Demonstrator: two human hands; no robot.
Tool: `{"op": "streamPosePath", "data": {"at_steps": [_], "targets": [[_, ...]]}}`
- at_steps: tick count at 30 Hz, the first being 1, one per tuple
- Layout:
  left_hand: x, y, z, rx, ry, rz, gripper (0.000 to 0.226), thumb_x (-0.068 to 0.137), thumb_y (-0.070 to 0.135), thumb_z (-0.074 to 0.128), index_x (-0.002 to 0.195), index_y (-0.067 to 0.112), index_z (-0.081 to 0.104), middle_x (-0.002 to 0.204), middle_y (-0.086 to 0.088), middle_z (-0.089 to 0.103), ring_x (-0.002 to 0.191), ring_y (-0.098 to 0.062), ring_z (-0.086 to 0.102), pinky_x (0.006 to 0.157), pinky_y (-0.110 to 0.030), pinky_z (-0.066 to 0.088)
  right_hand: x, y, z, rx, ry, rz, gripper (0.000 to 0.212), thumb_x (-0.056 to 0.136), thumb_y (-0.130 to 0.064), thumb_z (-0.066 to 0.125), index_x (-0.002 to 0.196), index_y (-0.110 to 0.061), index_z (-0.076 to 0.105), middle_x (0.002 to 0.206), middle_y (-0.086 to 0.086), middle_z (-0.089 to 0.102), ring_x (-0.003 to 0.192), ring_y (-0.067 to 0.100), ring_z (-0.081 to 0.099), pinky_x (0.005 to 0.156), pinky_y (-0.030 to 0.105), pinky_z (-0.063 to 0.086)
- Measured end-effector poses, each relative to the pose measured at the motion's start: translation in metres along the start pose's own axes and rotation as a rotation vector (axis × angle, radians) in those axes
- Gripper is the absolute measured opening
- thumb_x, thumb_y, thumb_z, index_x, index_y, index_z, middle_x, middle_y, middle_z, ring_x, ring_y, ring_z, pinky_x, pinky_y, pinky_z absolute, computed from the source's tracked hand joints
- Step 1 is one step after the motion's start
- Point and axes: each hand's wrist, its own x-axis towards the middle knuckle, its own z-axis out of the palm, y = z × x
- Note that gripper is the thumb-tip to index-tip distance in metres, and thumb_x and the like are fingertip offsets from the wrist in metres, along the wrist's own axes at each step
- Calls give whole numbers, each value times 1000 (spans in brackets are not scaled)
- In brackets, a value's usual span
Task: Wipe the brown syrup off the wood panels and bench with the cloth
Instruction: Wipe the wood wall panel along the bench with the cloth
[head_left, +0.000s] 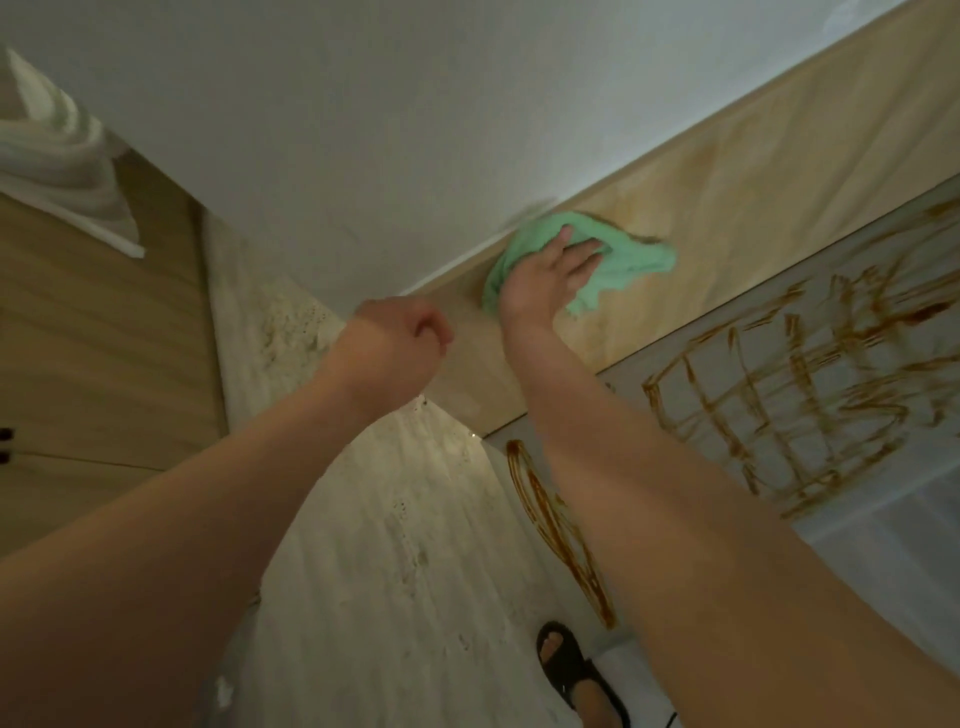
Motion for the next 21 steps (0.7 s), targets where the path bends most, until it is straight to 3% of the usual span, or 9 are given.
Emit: {"op": "streamPosePath", "data": {"at_steps": [2,5,7,10,12,15,17,19,21], "targets": [[-6,-25,-13,199,-2,-86,23,90,14,50,78,10,69,77,-7,72,72,-28,68,66,-39,58,-14,11,32,-127,20,26,54,114,-22,14,165,-9,0,171,15,-19,157,27,-17,126,43,-9],[-10,-62,-22,354,-32,-269,37,96,28,53,70,2,59,65,-11,60,61,-29,57,58,-33,44,-72,61,62,-367,-206,-112,56,110,-17,13,163,-1,3,167,30,-12,154,42,-14,124,49,-16],[-3,-75,-25,348,-11,-325,52,97,49,56,87,0,68,67,-9,60,64,-26,58,60,-31,42,-70,82,59,-447,-298,-111,57,110,-19,16,164,-3,5,166,32,-4,153,46,-3,126,52,-5],[15,-81,-21,219,-23,-349,82,91,72,57,134,2,61,106,-12,73,98,-30,69,89,-41,56,-14,58,41,-290,-17,-19,61,114,-30,17,163,0,-4,170,23,-4,156,35,0,127,43,-1],[25,-81,-12,106,10,-317,71,92,68,59,119,2,69,102,-15,75,94,-32,72,90,-47,58,15,34,30,-139,179,-25,63,114,-35,17,163,-2,-5,172,17,-5,158,27,-1,126,36,-3],[25,-84,4,-90,152,-306,56,96,57,63,90,2,68,86,-17,74,81,-35,70,74,-42,57,0,42,47,-83,163,-32,57,115,-27,15,165,-6,-3,172,14,-13,157,22,-6,119,27,-12],[20,-91,17,-159,217,-288,51,98,56,61,92,6,70,75,-6,67,70,-24,64,61,-32,49,-37,75,74,-91,37,39,56,115,-23,16,164,-5,-3,171,20,-13,156,27,-7,119,29,-15],[16,-92,28,-181,229,-247,46,101,55,54,109,14,73,76,6,63,66,-6,57,60,-22,44,-56,99,86,-70,-40,245,56,115,-28,12,163,-3,-2,171,21,-5,158,31,1,125,35,-6],[17,-95,35,-200,226,-183,43,104,54,49,105,17,72,75,0,65,65,-10,58,64,-29,50,-38,104,73,-54,-43,295,55,115,-26,13,163,-2,-1,171,21,3,156,32,10,124,41,6]]}}
